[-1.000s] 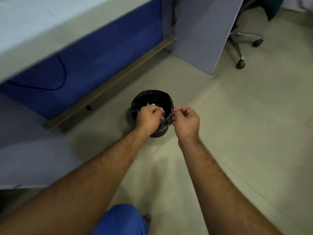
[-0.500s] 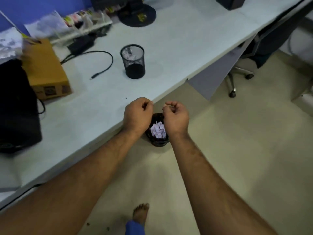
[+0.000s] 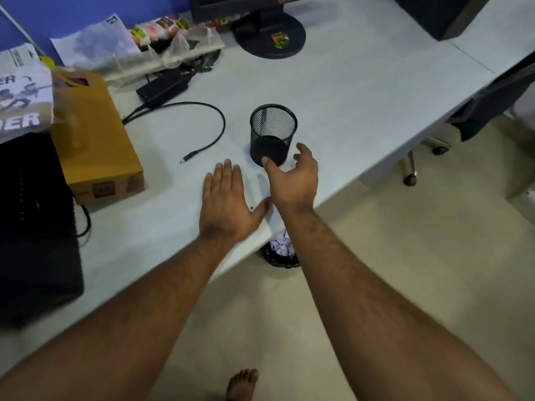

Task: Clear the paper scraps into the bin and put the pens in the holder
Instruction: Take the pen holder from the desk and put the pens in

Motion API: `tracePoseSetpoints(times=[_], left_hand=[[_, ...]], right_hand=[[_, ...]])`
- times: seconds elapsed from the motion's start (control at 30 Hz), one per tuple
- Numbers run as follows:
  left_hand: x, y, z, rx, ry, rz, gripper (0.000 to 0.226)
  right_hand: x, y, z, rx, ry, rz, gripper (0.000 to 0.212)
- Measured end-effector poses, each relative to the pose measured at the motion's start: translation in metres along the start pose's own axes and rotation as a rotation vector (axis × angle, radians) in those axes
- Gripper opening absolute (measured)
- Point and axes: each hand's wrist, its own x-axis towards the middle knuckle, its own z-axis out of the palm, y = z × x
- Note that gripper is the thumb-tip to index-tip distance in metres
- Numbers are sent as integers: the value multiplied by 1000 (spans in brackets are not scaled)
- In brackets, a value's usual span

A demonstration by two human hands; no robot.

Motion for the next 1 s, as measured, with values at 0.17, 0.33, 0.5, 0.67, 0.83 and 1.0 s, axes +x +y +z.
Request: tracePoseSetpoints(times=[0.17,0.33,0.5,0.67,0.83,1.0], left_hand=[[3,2,2,24,-3,-23,82],[4,2,3,29,12,-29,74],[3,2,0,4,12,-9,69],[-3,10,-6,29,10,45,52],[-53,78,-15,-89,1,179,42],[-173,165,14,-362,-101,208,28]], right_hand=[[29,-12,22,75,-61,-81,90],[36,-18,21,169,-110,-43,80],[10,-7,-3,225,-92,-13,80],[-32,13,-66,315,-85,34,78],[-83,54,-142,413,-31,70,63],[-167,143,-245,417,146,160,63]])
